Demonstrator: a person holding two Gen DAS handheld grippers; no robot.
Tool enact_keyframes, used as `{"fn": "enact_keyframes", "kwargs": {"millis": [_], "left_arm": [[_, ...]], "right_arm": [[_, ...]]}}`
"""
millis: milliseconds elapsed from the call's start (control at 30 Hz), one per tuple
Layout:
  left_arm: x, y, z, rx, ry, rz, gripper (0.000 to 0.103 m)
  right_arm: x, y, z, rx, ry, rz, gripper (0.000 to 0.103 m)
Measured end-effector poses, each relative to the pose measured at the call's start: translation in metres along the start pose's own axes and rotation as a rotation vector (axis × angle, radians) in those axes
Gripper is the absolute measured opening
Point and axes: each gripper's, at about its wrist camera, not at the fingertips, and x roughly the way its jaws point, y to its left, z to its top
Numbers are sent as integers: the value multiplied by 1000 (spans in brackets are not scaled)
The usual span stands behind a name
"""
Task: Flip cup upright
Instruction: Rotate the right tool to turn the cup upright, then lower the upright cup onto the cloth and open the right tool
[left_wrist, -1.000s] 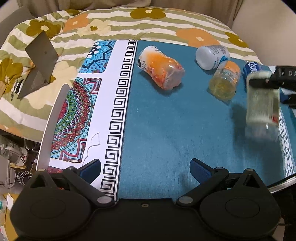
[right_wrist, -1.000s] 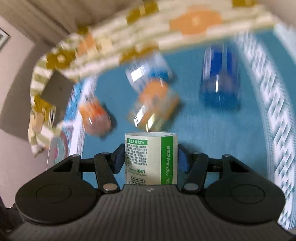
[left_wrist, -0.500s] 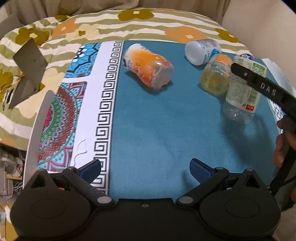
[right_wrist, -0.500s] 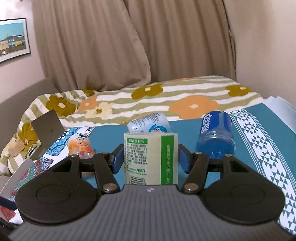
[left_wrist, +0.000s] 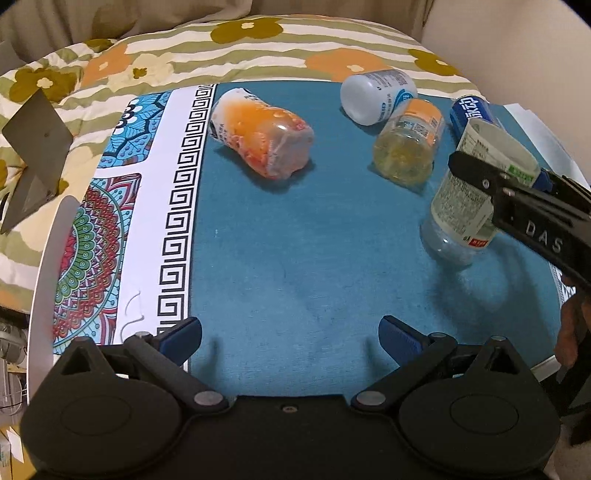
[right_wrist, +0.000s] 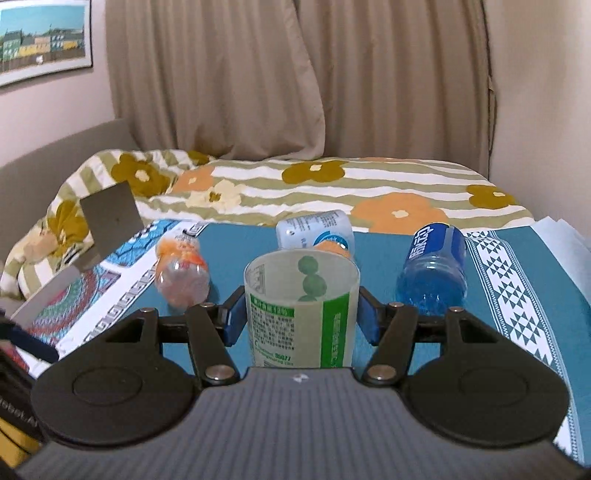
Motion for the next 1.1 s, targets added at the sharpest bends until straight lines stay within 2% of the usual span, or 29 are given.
{"fn": "enact_keyframes", "kwargs": {"millis": [400,467,533,567,867,1100], "left_arm": [[1,-6,0,5,6,1,103],[1,-6,0,3,6,3,103],[1,-7,0,-1,6,3,103],[1,-7,-1,-2,5,5,103],[-20,-15,1,-10,-22,13,103],[-63,-26,3,-18,-87,28,103]], "right_arm": [[-3,2,-3,-7,43,5,78],[-1,0,-4,10,61,14,86],[-1,-1,-4,30,67,8,102],[-1,-2,-4,39,67,7,103],[-12,-9,6,47,106,12,103],[-57,-16,37,49,160,27,103]]}}
